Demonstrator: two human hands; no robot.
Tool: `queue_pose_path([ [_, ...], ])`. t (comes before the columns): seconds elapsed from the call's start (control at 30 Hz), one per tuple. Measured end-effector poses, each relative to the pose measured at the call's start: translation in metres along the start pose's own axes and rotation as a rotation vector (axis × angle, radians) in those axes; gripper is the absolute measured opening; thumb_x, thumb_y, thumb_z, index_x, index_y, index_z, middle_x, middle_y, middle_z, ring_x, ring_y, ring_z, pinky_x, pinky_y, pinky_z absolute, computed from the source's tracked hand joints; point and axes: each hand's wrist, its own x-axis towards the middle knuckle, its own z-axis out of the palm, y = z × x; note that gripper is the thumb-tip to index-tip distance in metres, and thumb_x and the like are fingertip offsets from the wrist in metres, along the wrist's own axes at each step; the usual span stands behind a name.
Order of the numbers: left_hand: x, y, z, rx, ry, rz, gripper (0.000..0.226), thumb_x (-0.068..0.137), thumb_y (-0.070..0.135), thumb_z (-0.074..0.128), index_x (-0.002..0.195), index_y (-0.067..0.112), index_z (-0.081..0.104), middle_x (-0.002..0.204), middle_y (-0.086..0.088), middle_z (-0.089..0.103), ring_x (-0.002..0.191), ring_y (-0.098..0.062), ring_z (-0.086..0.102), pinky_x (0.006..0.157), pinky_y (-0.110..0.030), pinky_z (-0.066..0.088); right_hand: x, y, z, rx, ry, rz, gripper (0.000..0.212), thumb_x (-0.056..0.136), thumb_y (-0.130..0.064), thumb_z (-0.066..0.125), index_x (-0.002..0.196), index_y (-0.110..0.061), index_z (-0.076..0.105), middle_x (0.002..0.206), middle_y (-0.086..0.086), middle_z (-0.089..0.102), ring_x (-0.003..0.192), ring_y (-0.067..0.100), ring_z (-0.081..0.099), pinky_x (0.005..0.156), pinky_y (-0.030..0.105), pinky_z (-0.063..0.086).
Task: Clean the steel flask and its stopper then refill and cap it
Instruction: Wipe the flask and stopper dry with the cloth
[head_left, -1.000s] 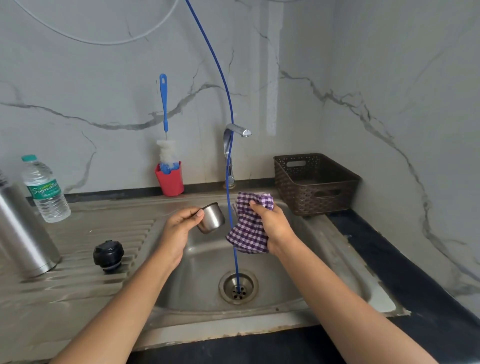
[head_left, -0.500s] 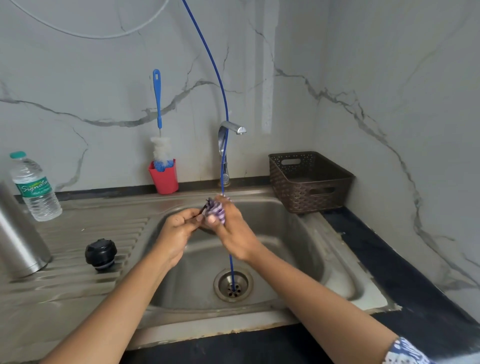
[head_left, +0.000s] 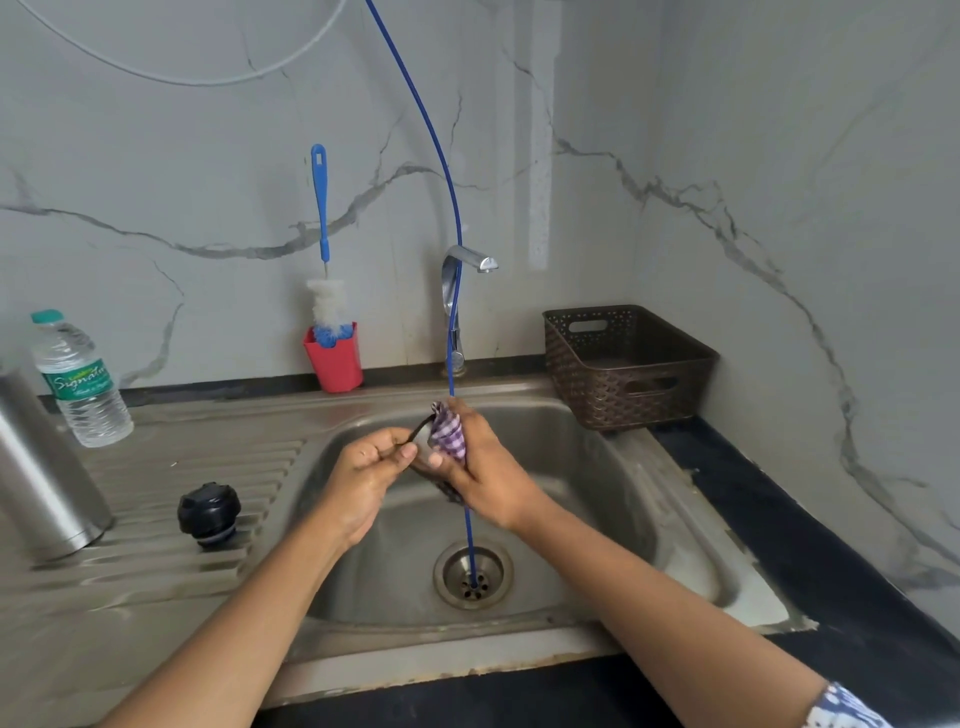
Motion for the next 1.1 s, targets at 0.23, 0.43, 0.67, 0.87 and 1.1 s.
queue_pose_path([
  [0.23,0.002,-0.002,-0.001,-0.033,0.019,-0.007,0.011,0.082,0.009,0.063,0.088,0.009,0.073,0.085,-0.008,0.072,0.081,-0.013,0.065,0.077,-0.022,0.051,0.002,-0.004,0.008,-0.067,0.082,-0.038,0.072,0.079,-0.035,0.075,0.137,-0.011,0.040,0.136,0.006,0.049,0.127,0.017,0.045,0.108,0.028,0.035],
  [0.43,-0.001,0.000,0.002,-0.008,-0.120,-0.043,0.052,0.064,0.049,0.081,0.102,0.014,0.075,0.098,-0.012,0.072,0.093,-0.016,0.066,0.084,-0.020,0.050,-0.002,0.006,-0.008,0.077,0.131,0.105,0.066,0.068,-0.029,0.084,0.124,-0.018,0.051,0.111,-0.007,0.061,0.102,0.006,0.057,0.083,0.012,0.042],
  [0.67,0.007,0.010,0.011,-0.046,0.099,-0.110,0.019,0.089,0.000,0.053,0.086,0.007,0.071,0.077,-0.002,0.072,0.073,-0.013,0.064,0.074,-0.026,0.054,-0.003,0.007,-0.003,-0.775,0.155,-0.388,0.060,0.082,-0.013,0.052,0.140,0.001,0.041,0.139,0.019,0.048,0.126,0.033,0.048,0.105,0.041,0.042],
  [0.87,0.004,0.009,-0.004,-0.087,-0.033,-0.086,0.049,0.050,0.045,0.089,0.083,0.011,0.077,0.080,-0.004,0.072,0.075,-0.012,0.067,0.070,-0.021,0.056,-0.006,0.002,-0.002,-0.644,0.044,-0.466,0.076,0.092,-0.053,0.044,0.145,0.000,0.032,0.148,0.018,0.036,0.139,0.028,0.032,0.117,0.038,0.023],
  [1.1,0.004,-0.002,-0.006,0.048,0.001,-0.015,0.012,0.076,0.011,0.067,0.088,0.009,0.070,0.080,-0.005,0.072,0.079,-0.013,0.065,0.081,-0.026,0.050,-0.004,-0.001,-0.010,-0.069,0.047,-0.018,0.058,0.098,-0.040,0.043,0.145,-0.008,0.034,0.146,0.011,0.041,0.136,0.022,0.036,0.113,0.031,0.028],
])
